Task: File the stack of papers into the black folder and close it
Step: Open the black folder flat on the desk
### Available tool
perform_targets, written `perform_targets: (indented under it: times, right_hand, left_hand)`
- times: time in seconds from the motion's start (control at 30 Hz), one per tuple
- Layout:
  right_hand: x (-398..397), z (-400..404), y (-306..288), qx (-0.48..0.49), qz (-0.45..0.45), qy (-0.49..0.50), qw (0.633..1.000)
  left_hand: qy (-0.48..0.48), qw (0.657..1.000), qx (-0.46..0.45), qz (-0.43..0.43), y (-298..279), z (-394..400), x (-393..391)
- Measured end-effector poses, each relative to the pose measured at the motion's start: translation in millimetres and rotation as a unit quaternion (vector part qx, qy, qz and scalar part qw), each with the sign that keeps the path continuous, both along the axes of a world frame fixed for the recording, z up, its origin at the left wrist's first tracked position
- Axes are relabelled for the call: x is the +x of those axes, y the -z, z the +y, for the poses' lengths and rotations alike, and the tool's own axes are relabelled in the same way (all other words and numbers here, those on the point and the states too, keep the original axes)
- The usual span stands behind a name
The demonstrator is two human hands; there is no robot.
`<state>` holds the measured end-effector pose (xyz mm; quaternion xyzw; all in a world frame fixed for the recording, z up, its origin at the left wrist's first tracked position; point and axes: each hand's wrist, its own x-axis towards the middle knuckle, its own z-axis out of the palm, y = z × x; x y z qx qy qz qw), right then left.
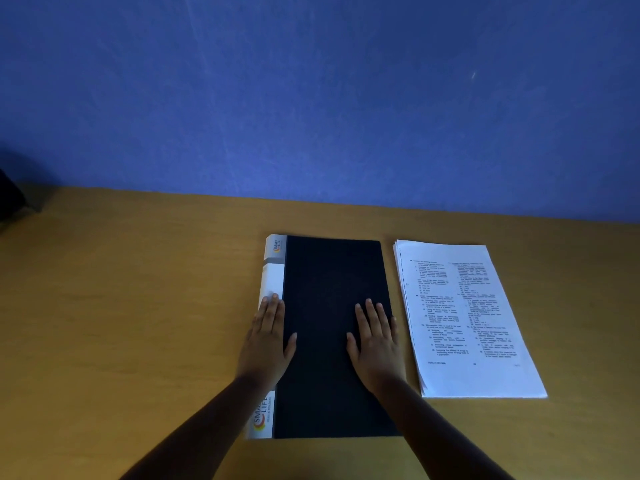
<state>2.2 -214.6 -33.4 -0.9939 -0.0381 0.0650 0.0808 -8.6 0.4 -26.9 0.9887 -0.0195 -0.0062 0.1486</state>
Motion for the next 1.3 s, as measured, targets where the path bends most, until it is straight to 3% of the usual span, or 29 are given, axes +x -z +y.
perform_targets:
  times: [0.17, 0.27, 0.47, 0.67, 0.87, 1.1, 1.3]
  right_hand:
    - [-2.0, 3.8, -9.4, 0.002, 0.014, 0.014, 1.000]
    - [-3.9, 7.9, -21.2, 0.039, 0.024, 0.075, 0.996]
    - [2.8, 5.8, -44.4, 0.078, 0.044, 0.173, 0.981]
    - [19.4, 7.8, -56.7, 0.094, 0.070, 0.210, 0.971]
    - [23.4, 8.3, -57.6, 0.021, 0.071, 0.219, 0.973]
    - [22.2, -6.0, -57.9, 0.067, 0.072, 0.229, 0.969]
    - [17.1, -11.4, -57.2, 0.111, 0.069, 0.254, 0.958]
  left_hand:
    - [0.008, 1.000, -0.019, -0.018, -5.0, 0.2, -1.2]
    - [0.034, 0.998, -0.023, -0.039, -11.0, 1.7, -2.6]
    - [0.121, 0.986, 0.021, 0.115, -15.9, -18.4, -20.6]
    - [0.248, 0.948, 0.023, 0.200, -12.6, -49.2, -47.6]
    - [0.263, 0.942, 0.062, 0.201, -18.1, -49.9, -50.6]
    - [0.309, 0.921, 0.119, 0.204, -33.9, -61.8, -52.8]
    - [0.320, 0.915, 0.116, 0.217, -41.8, -59.2, -47.8]
